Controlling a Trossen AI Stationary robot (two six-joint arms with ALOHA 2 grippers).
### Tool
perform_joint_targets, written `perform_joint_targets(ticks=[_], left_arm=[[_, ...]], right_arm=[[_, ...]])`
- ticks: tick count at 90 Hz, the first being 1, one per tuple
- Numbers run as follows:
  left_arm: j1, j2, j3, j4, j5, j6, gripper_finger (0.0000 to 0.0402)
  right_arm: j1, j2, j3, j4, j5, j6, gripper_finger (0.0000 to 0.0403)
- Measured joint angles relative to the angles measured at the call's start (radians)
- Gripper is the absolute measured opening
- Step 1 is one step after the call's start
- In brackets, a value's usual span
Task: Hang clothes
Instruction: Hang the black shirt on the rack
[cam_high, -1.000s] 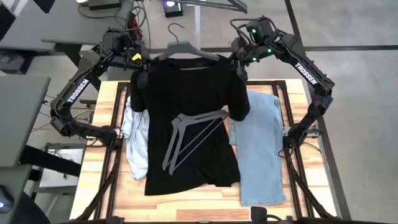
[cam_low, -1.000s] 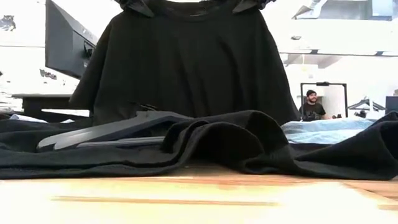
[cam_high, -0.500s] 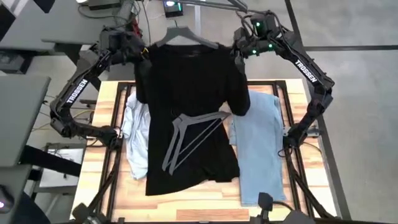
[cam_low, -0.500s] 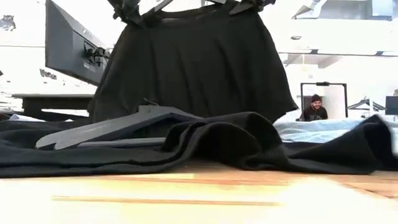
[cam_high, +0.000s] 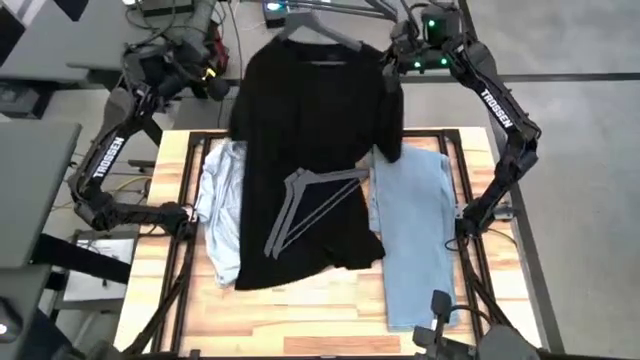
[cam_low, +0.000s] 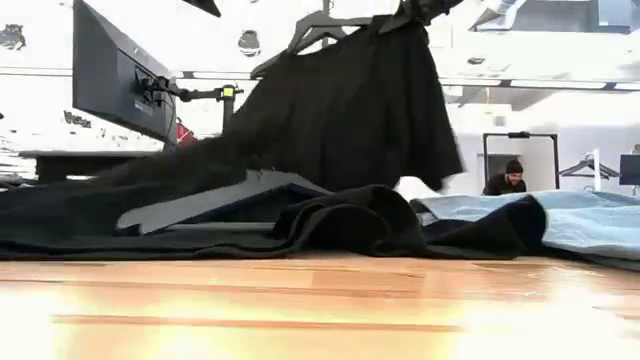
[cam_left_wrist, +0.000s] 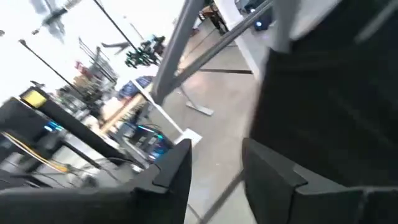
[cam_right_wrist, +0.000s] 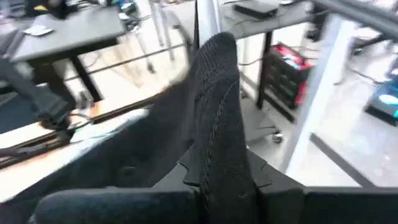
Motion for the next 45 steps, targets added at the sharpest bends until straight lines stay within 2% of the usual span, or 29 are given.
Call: perform_joint_targets(ticks=[30, 45], left_arm=[[-0.002, 0.001, 0.0, -0.017, 0.0, -0.108, 0.0123], [-0.013, 0.002, -0.002, -0.056, 0.0, -0.152, 0.0123]], right_arm=[[-0.002, 0.02, 0.0, 0.21, 0.016, 0.103, 0.002], [-0.018, 0.042, 0.0, 0.252, 0.046, 0.143, 0.002]])
